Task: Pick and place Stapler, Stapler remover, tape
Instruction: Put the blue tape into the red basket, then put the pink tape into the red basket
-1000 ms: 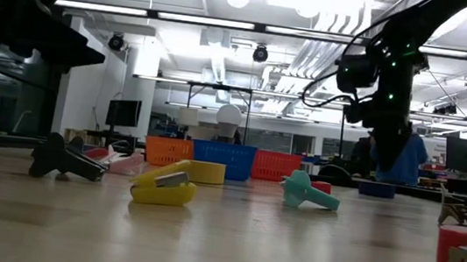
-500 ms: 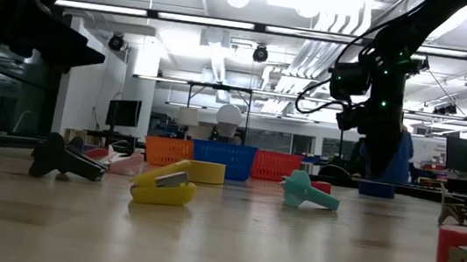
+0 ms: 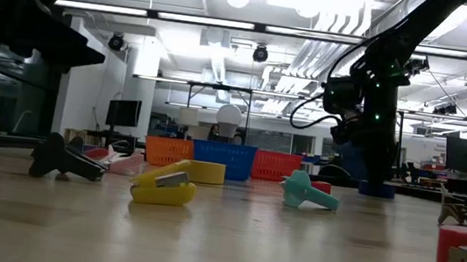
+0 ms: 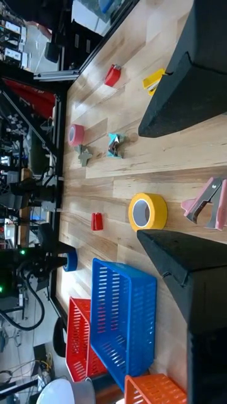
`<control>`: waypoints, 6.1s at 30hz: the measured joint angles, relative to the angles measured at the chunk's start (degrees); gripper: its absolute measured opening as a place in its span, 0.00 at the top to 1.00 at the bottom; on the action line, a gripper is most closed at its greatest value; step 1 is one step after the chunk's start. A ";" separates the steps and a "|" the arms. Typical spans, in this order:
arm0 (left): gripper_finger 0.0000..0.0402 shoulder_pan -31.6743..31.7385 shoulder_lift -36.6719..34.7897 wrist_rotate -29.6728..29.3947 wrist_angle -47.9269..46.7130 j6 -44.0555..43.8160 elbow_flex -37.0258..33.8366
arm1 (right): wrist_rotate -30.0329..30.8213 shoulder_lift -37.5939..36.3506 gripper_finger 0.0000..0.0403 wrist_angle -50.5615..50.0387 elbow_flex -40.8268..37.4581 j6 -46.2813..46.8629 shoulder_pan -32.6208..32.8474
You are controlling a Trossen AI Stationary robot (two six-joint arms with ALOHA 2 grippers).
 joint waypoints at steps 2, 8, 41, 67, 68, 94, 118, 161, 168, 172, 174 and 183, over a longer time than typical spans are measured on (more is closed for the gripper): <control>0.39 0.01 0.00 0.00 -0.02 0.00 0.00 | -0.01 0.05 0.53 -0.02 0.00 -0.06 0.00; 0.39 0.01 0.00 0.00 0.00 -0.01 0.00 | -0.52 0.05 0.63 -0.20 0.00 -1.18 0.00; 0.39 0.00 0.00 0.00 -0.02 0.00 0.00 | 1.69 0.07 0.92 -11.19 15.57 -8.83 2.41; 0.39 0.00 0.00 -0.01 -0.01 0.00 0.00 | -4.95 9.47 0.92 7.50 25.90 -19.12 3.02; 0.39 0.00 0.00 0.00 -0.02 0.00 0.00 | -5.01 10.60 0.92 6.48 27.35 -17.86 3.02; 0.39 0.00 0.00 0.00 -0.01 0.00 0.00 | -3.06 26.52 0.87 -8.91 44.61 -25.83 4.91; 0.39 0.00 0.00 0.00 0.00 -0.02 0.00 | 2.78 26.52 0.68 -15.08 54.77 -25.76 5.66; 0.39 0.00 0.00 0.00 0.00 -0.01 0.00 | -3.70 -21.58 0.68 -15.03 -0.77 30.44 32.40; 0.39 0.00 0.00 0.00 0.01 -0.02 0.00 | -4.12 -21.78 0.68 -13.90 -5.72 47.27 45.03; 0.39 0.00 0.00 0.00 0.00 0.00 0.00 | -3.96 -21.76 0.68 -13.03 -6.49 60.86 51.14; 0.39 0.02 0.00 0.00 0.02 0.00 0.00 | -4.32 -21.76 0.68 -11.24 -7.08 68.60 53.91; 0.39 0.02 0.00 0.00 0.00 0.00 0.00 | -3.70 -21.72 0.68 -2.62 -8.37 94.16 68.48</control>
